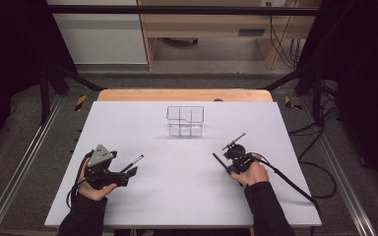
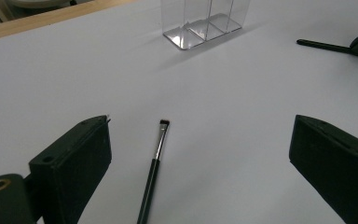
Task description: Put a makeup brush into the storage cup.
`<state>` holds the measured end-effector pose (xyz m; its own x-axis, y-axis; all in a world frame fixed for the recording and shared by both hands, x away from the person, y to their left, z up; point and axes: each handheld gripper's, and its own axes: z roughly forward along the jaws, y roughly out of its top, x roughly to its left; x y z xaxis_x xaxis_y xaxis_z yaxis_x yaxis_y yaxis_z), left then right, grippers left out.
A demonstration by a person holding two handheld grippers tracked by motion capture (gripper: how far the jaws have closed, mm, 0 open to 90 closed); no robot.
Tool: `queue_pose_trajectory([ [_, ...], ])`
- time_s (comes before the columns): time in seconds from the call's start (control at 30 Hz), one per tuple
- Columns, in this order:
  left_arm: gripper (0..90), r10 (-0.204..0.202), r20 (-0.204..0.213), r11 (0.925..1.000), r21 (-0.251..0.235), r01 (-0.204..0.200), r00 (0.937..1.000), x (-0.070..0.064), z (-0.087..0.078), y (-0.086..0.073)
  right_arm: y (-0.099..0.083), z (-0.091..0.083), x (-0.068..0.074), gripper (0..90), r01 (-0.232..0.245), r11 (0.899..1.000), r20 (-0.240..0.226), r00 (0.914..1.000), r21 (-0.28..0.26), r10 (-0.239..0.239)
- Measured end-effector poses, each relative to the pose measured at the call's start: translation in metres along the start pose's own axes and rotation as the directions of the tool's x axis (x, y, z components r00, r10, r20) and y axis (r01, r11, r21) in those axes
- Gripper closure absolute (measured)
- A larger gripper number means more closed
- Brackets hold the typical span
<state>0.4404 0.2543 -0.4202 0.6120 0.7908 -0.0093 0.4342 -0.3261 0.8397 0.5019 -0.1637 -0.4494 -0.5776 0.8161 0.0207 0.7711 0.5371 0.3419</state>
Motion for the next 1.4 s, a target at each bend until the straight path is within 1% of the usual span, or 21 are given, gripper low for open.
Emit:
queue_pose_trajectory([
  [0.23, 4.7, 0.005, 0.001, 1.0000, 0.002, -0.005, 1.0000, -0.001, 0.000, 0.000, 0.000, -0.010, -0.001, 84.3, 0.003, 1.000, -0.020, 0.9998, -0.027, -0.004],
  [0.27, 4.7, 0.008, 0.002, 1.0000, 0.003, -0.008, 1.0000, -0.001, 0.000, 0.000, 0.001, -0.014, 0.000, 84.3, 0.010, 0.999, -0.027, 0.9996, -0.035, -0.010],
  [0.47, 4.7, 0.015, 0.007, 0.9999, 0.006, -0.015, 0.9999, -0.003, 0.001, 0.001, 0.007, -0.030, 0.007, 84.3, 0.041, 0.996, -0.064, 0.9969, -0.079, -0.046],
  [0.57, 4.7, 0.019, 0.011, 0.9998, 0.006, -0.019, 0.9998, -0.004, 0.001, 0.002, 0.011, -0.036, 0.010, 84.4, 0.058, 0.994, -0.085, 0.9942, -0.096, -0.067],
  [0.63, 4.7, 0.026, 0.012, 0.9996, 0.006, -0.026, 0.9996, -0.005, 0.001, 0.002, 0.013, -0.041, 0.013, 84.3, 0.062, 0.993, -0.093, 0.9931, -0.100, -0.071],
  [0.7, 4.7, 0.029, 0.016, 0.9996, 0.006, -0.029, 0.9995, -0.006, 0.001, 0.003, 0.015, -0.044, 0.015, 84.4, 0.085, 0.990, -0.103, 0.9899, -0.112, -0.097],
  [0.77, 4.7, 0.034, 0.017, 0.9994, 0.006, -0.034, 0.9993, -0.007, 0.001, 0.003, 0.016, -0.047, 0.018, 84.4, 0.089, 0.989, -0.109, 0.9889, -0.115, -0.101],
  [0.83, 4.7, 0.036, 0.020, 0.9993, 0.006, -0.036, 0.9991, -0.009, 0.002, 0.004, 0.018, -0.049, 0.021, 84.4, 0.108, 0.986, -0.113, 0.9861, -0.124, -0.122],
  [0.93, 4.7, 0.044, 0.023, 0.9990, 0.007, -0.044, 0.9988, -0.011, 0.002, 0.005, 0.021, -0.050, 0.025, 84.4, 0.121, 0.983, -0.130, 0.9817, -0.137, -0.139],
  [1.07, 4.7, 0.056, 0.026, 0.9984, 0.008, -0.056, 0.9981, -0.013, 0.003, 0.006, 0.024, -0.049, 0.030, 84.3, 0.129, 0.981, -0.143, 0.9784, -0.144, -0.150],
  [1.17, 4.7, 0.071, 0.032, 0.9974, 0.009, -0.071, 0.9970, -0.016, 0.003, 0.008, 0.026, -0.049, 0.034, 84.4, 0.149, 0.978, -0.156, 0.9727, -0.147, -0.172],
  [1.27, 4.7, 0.083, 0.036, 0.9965, 0.009, -0.083, 0.9959, -0.019, 0.004, 0.009, 0.028, -0.051, 0.038, 84.4, 0.158, 0.975, -0.178, 0.9666, -0.155, -0.184],
  [1.37, 4.7, 0.090, 0.038, 0.9959, 0.009, -0.090, 0.9953, -0.021, 0.004, 0.010, 0.029, -0.053, 0.042, 84.3, 0.183, 0.970, -0.181, 0.9607, -0.161, -0.211],
  [1.4, 4.7, 0.100, 0.041, 0.9949, 0.010, -0.100, 0.9942, -0.022, 0.004, 0.011, 0.030, -0.053, 0.044, 84.3, 0.188, 0.968, -0.186, 0.9582, -0.163, -0.218],
])
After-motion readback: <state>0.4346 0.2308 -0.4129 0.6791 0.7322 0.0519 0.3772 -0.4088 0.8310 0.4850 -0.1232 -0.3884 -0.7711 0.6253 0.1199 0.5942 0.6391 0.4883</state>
